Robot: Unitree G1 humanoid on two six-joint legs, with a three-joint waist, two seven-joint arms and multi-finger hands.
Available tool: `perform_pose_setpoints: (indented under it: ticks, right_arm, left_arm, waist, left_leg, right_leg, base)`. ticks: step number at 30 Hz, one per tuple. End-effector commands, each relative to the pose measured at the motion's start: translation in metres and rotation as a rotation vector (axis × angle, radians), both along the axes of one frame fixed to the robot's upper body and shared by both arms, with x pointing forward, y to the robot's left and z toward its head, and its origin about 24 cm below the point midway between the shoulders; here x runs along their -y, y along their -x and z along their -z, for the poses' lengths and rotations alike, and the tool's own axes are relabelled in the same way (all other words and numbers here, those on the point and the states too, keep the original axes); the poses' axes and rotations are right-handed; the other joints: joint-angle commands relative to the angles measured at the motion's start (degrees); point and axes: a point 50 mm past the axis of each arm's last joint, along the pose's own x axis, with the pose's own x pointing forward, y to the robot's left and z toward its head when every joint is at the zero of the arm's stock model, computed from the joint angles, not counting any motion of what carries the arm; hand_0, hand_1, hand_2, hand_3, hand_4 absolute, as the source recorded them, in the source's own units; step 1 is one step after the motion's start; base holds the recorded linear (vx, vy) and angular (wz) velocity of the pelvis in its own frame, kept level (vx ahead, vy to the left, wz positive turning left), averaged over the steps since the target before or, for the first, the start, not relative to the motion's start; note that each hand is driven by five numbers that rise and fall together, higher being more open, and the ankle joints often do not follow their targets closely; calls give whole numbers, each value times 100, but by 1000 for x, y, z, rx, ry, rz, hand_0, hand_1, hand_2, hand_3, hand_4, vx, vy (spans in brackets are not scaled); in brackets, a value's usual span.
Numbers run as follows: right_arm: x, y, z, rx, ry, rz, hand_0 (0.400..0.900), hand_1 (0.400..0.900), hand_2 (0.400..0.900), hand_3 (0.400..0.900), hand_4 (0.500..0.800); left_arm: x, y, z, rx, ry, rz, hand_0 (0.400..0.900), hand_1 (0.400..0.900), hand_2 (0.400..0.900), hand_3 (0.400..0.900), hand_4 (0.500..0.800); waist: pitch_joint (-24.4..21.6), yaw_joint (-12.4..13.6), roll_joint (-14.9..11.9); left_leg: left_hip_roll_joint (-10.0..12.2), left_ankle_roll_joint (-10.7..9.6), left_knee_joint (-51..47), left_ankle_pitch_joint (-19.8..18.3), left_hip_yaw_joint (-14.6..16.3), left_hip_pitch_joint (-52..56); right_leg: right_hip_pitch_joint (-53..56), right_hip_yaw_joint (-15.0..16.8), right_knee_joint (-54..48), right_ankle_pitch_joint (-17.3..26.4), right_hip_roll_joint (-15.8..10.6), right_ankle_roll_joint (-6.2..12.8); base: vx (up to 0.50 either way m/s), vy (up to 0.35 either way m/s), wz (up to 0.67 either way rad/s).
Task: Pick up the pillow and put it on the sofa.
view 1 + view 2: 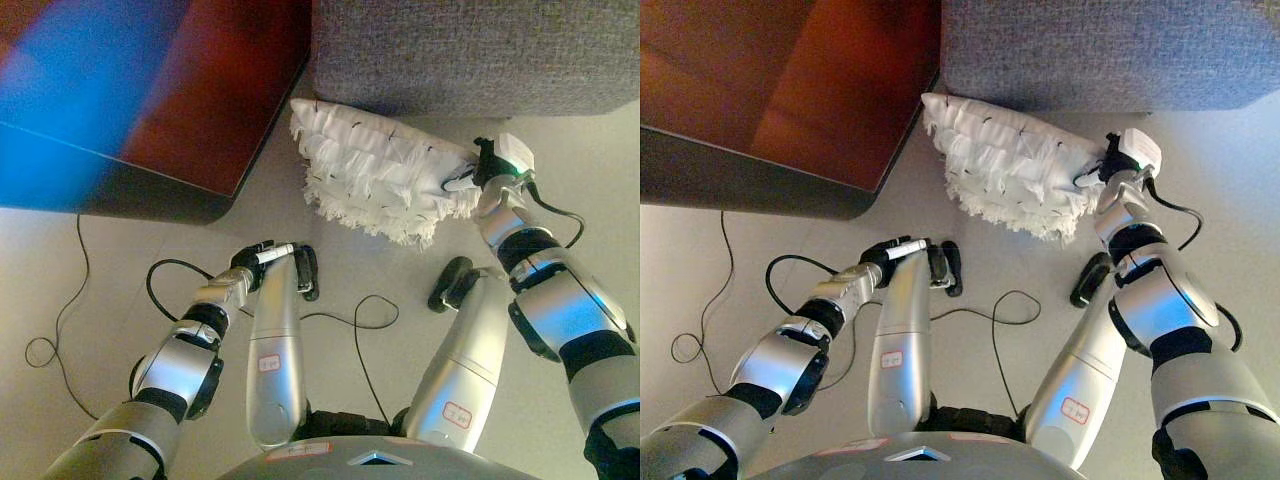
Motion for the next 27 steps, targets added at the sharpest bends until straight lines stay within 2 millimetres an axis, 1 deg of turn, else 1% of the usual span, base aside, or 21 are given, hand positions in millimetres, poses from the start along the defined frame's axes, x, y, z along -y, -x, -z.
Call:
perform_pose_setpoints:
  ticks: [1,5,9,10,15,16,21,24,27]
  right_arm:
    - [-5,-18,-69,146,-9,-96,900,900,900,900,800]
    - [-10,-22,-80,108,-63,-181,900,900,900,900,800]
    - [-11,-22,-82,54,-106,-246,900,900,900,900,800]
    - [-10,-22,-83,34,-111,-257,900,900,900,900,800]
    - [-11,-22,-88,3,-179,-301,900,900,900,900,800]
    - [-11,-22,-91,1,-198,-319,400,400,400,400,500]
    - [-10,-23,-98,40,-247,-321,400,400,400,400,500]
    - [-5,-22,-101,86,-263,-294,400,400,400,400,500]
    - [0,-21,-101,92,-274,-269,400,400,400,400,500]
  left_arm:
    - [-41,109,80,-499,-175,-62,900,900,900,900,800]
    - [-46,110,80,-486,-163,-88,900,900,900,900,800]
    - [-50,111,80,-477,-158,-97,900,900,900,900,800]
    - [-53,112,79,-474,-159,-101,900,900,900,900,800]
    - [-60,116,80,-474,-158,-112,900,900,900,900,800]
    - [-62,117,80,-468,-159,-114,900,900,900,900,800]
    - [-67,119,79,-459,-167,-125,900,900,900,900,800]
    - [-68,121,80,-471,-161,-128,900,900,900,900,800]
    - [-68,124,82,-491,-156,-119,900,900,900,900,800]
  waist:
    - [376,144,17]
    - [403,164,21]
    - [408,179,19]
    - [418,187,17]
    - [406,207,11]
    - [406,211,14]
    - [385,215,25]
    - [363,201,25]
    - [323,191,23]
  left_leg:
    - [82,79,175,-205,-411,-57]
    - [129,57,566,-325,-563,-357]
    - [160,25,789,-387,-650,-507]
    - [169,14,904,-391,-685,-606]
    - [187,-51,1171,-406,-763,-835]
    - [194,-64,1215,-401,-772,-880]
    - [216,-92,1375,-410,-794,-994]
    - [227,-95,1424,-414,-787,-998]
    - [262,-92,1457,-417,-796,-967]
  right_leg:
    - [232,495,685,-734,1,-304]
    - [-57,623,1242,-1053,93,-421]
    - [-218,663,1590,-1243,110,-493]
    - [-327,690,1806,-1319,112,-514]
    - [-561,714,2118,-1421,90,-547]
    - [-611,721,2196,-1441,89,-558]
    - [-751,759,2392,-1479,64,-571]
    - [-771,765,2446,-1481,56,-575]
    - [-768,767,2466,-1464,34,-588]
  base:
    - [-66,-52,4]
    - [-58,-58,3]
    - [-40,-45,7]
    - [-41,-35,7]
    - [-38,-25,7]
    - [-36,-13,7]
    - [-43,-10,7]
    - [-20,7,4]
    - [5,10,4]
